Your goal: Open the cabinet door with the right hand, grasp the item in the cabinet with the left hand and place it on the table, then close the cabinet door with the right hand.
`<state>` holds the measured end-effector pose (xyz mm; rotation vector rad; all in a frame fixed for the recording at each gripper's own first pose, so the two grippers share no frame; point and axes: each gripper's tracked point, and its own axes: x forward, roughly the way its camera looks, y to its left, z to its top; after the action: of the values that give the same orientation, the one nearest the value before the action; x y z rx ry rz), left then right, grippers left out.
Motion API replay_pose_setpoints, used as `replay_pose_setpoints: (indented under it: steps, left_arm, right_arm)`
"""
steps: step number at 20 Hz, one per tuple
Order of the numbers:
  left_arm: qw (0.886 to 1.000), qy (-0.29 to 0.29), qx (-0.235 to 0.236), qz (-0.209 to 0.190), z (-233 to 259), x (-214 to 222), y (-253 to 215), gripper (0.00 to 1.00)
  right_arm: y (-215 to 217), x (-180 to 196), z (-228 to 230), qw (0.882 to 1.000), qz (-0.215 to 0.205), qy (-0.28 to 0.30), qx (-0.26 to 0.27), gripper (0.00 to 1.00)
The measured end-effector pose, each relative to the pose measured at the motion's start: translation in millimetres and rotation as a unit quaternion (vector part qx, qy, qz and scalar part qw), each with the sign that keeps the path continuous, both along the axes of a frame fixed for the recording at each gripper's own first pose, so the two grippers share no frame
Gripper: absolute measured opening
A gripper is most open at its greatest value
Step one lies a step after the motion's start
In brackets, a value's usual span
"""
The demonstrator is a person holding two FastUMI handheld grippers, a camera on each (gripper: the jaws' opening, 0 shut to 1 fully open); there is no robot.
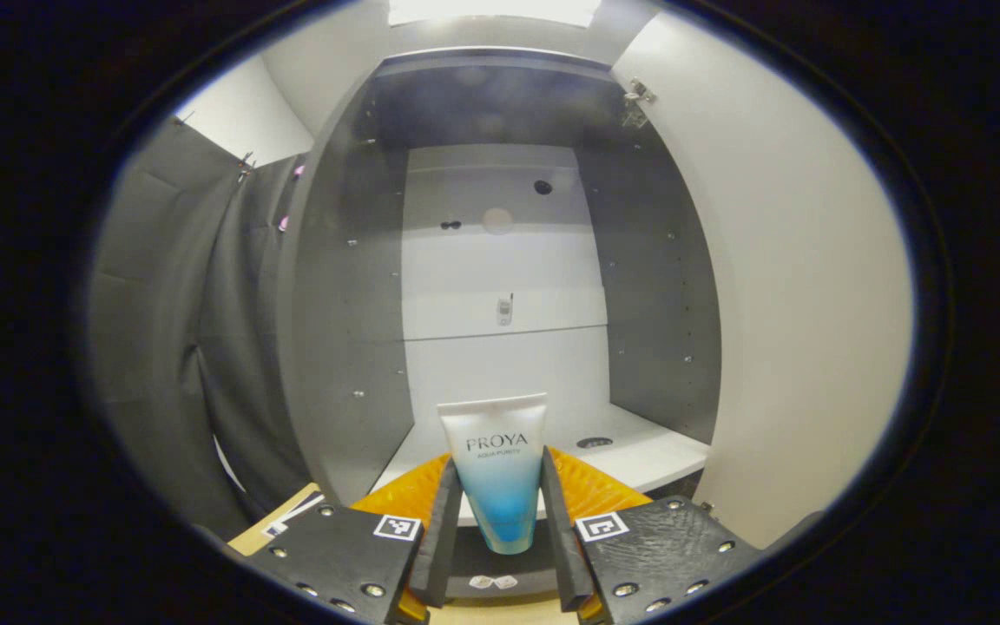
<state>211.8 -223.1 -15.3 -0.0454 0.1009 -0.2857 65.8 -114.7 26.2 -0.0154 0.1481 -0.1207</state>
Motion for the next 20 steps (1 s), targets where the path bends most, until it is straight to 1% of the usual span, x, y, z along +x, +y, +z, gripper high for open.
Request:
replay_pose_setpoints:
  steps: [2,3,6,7,8,10,12,13,15,16,18,20]
  left_arm:
    - [1.000,0.005,-0.004,0.010,-4.3,-10.5,11.5,0.51]
    - [1.000,0.006,-0.005,0.015,-6.7,-15.5,16.7,0.51]
    - [1.000,0.006,-0.005,0.022,-12.7,-35.8,28.5,0.51]
    - [1.000,0.005,-0.005,0.023,-15.7,-41.1,31.1,0.51]
    - [1.000,0.005,-0.005,0.025,-19.5,-46.3,34.0,0.51]
    - [1.000,0.004,-0.002,0.029,-27.4,-59.8,39.2,0.51]
    - [0.999,0.006,0.002,0.033,-37.4,-72.9,44.8,0.51]
    - [0.999,0.009,0.004,0.035,-43.7,-78.9,46.9,0.51]
    - [0.999,0.018,0.007,0.039,-58.1,-88.3,52.3,0.51]
    - [0.999,0.022,0.008,0.040,-65.6,-93.2,54.2,0.50]
    - [0.999,0.024,0.012,0.043,-78.8,-104.3,58.6,0.51]
    - [0.999,0.020,0.014,0.045,-88.4,-114.2,62.6,0.49]
  right_arm:
    - [2.2,-1.2,-0.7,1.000,0.009,0.001,0.004,1.00]
    - [2.1,-1.5,-1.1,1.000,0.012,0.001,0.007,0.97]
    - [1.0,-3.4,-1.2,1.000,0.020,-0.001,0.018,1.00]
    - [1.2,-4.7,-2.7,0.999,0.023,0.000,0.023,0.97]
    - [0.1,-5.2,-4.0,0.999,0.025,0.001,0.028,0.99]
    - [-2.8,-5.9,-6.5,0.999,0.026,0.003,0.033,0.99]
    - [-3.8,-6.7,-10.5,0.999,0.029,0.007,0.035,0.99]
    - [-3.8,-7.6,-12.6,0.999,0.031,0.009,0.035,0.97]
    - [-3.9,-7.9,-15.1,0.999,0.034,0.009,0.034,0.96]
    - [-3.2,-7.4,-15.4,0.999,0.036,0.009,0.033,0.99]
    - [0.3,-6.6,-16.9,0.999,0.041,0.008,0.033,0.99]
    - [2.5,-4.8,-19.0,0.998,0.046,0.011,0.033,0.99]
